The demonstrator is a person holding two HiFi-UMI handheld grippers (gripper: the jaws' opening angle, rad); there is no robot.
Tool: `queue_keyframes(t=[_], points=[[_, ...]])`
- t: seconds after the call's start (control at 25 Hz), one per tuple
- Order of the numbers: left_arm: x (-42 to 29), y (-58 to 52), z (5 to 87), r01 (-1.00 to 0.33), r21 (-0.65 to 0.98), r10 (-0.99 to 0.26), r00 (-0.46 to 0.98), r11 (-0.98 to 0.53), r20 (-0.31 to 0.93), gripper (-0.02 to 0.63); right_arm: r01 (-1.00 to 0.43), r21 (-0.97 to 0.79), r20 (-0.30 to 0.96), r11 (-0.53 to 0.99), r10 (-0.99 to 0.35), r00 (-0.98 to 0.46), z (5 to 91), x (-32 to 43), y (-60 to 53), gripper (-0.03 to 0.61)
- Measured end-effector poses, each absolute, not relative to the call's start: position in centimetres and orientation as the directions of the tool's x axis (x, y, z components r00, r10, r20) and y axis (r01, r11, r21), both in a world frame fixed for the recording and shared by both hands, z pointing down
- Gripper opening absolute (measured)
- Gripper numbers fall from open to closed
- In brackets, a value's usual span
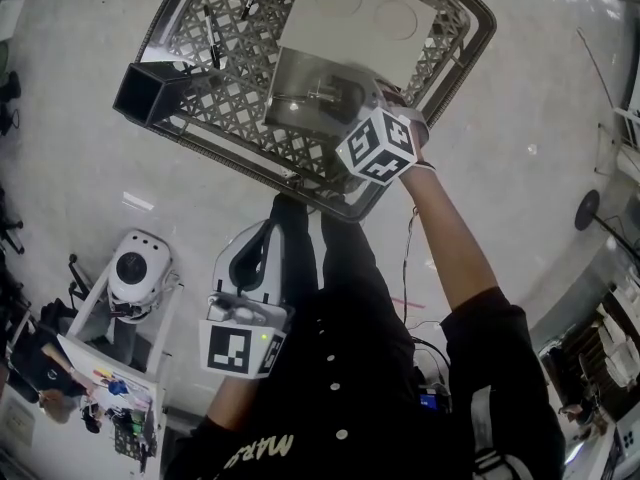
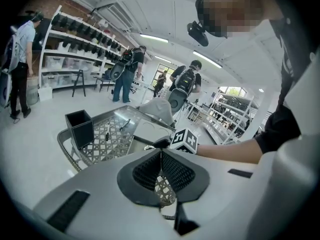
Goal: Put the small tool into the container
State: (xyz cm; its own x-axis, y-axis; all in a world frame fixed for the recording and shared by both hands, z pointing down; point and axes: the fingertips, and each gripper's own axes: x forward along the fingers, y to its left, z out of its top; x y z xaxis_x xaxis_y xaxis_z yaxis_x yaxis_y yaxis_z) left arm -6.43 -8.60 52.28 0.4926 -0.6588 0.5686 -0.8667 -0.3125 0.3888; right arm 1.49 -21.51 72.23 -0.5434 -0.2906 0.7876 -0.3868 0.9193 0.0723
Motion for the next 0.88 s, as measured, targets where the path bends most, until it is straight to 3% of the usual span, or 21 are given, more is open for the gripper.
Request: queue_keyframes(t=[0.32,0.88], points=[[-6.4,-8.8,52.7,-0.866,0.396,-0.654,0.492,-0.305,0.574,0.029,-0.4,-0.093,0.791,0.912,-0.176,-0.586,73.5,1.0,-20.0,0.276],[-6.3,-9.6,52.4,-0.868,0.378,-0.659,0.492,-0.322,0.569,0.029,-0.419,-0.052,0.785,0.907,-0.222,-0.578,72.8,2.2,-20.1,0.253]])
